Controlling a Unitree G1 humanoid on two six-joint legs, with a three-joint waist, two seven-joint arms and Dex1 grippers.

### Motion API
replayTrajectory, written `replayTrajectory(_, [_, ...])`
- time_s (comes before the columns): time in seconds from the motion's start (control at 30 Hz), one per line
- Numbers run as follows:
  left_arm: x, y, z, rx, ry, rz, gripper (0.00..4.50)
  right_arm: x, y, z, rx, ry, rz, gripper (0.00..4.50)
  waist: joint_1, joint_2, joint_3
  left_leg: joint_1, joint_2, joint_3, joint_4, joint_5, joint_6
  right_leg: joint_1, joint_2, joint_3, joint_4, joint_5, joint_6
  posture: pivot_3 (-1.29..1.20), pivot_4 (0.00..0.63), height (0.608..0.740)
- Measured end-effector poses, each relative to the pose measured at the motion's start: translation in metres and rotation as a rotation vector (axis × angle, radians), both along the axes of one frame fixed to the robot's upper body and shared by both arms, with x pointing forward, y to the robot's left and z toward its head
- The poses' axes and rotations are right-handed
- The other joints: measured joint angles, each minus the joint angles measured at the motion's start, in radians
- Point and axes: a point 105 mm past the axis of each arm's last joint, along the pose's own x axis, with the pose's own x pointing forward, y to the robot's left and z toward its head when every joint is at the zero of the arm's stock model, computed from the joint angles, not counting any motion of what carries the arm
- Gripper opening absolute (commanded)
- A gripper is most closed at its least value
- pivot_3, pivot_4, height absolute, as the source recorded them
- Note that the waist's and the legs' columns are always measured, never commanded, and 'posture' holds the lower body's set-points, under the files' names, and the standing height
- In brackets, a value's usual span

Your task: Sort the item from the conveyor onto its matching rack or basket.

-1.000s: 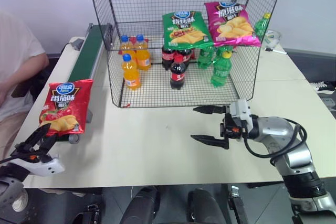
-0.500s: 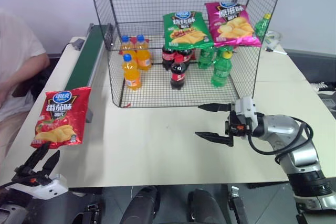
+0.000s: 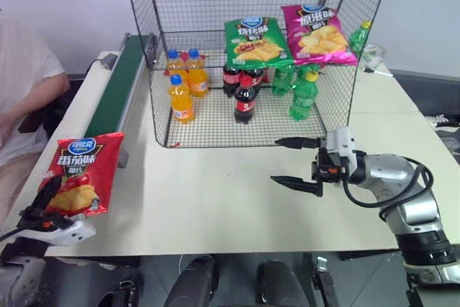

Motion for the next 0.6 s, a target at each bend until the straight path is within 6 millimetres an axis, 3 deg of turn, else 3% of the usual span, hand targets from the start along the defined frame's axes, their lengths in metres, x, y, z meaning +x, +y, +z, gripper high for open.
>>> replayTrajectory(0.03, [-0.001, 0.000, -0.004, -0.010, 0.016, -0.002, 1.78, 0.000, 0.000, 0.000, 0.001, -0.001, -0.003, 4.50, -0.004, 0.000, 0.000, 0.000, 0.000, 0.000, 0.000, 0.001, 0.002, -0.001, 0.000, 0.000, 0.000, 0.000, 0.000, 0.00, 0.150, 0.740])
replayTrajectory(0.13, [0.000, -0.001, -0.007, -0.045, 0.024, -0.004, 0.25, 0.001, 0.000, 0.001, 0.002, -0.004, -0.008, 4.50, -0.008, 0.000, 0.000, 0.000, 0.000, -0.001, 0.000, 0.001, 0.002, -0.001, 0.000, 0.000, 0.000, 0.000, 0.000, 0.00, 0.150, 0.740])
replayTrajectory(0.17, [0.001, -0.001, -0.005, -0.049, 0.016, -0.008, 0.02, 0.000, 0.000, 0.001, 0.002, -0.005, -0.009, 4.50, -0.008, 0.000, 0.000, 0.000, 0.000, -0.001, 0.000, 0.001, 0.002, -0.001, 0.000, 0.000, 0.000, 0.000, 0.000, 0.00, 0.150, 0.740])
replayTrajectory(0.43, [0.003, 0.001, 0.002, -0.043, 0.005, -0.015, 0.02, 0.000, 0.000, -0.001, 0.003, 0.001, -0.019, 4.50, -0.008, 0.000, 0.000, 0.001, 0.000, -0.001, 0.000, 0.000, 0.000, -0.001, 0.000, 0.000, 0.000, 0.000, 0.000, 0.00, 0.150, 0.740])
replayTrajectory(0.6, [0.011, -0.011, 0.037, -0.037, -0.090, -0.063, 0.02, 0.000, -0.001, -0.002, 0.006, -0.002, -0.029, 4.50, -0.007, -0.001, 0.000, 0.001, 0.000, -0.001, 0.000, 0.000, 0.000, -0.001, 0.000, 0.000, 0.000, 0.000, 0.000, 0.00, 0.150, 0.740])
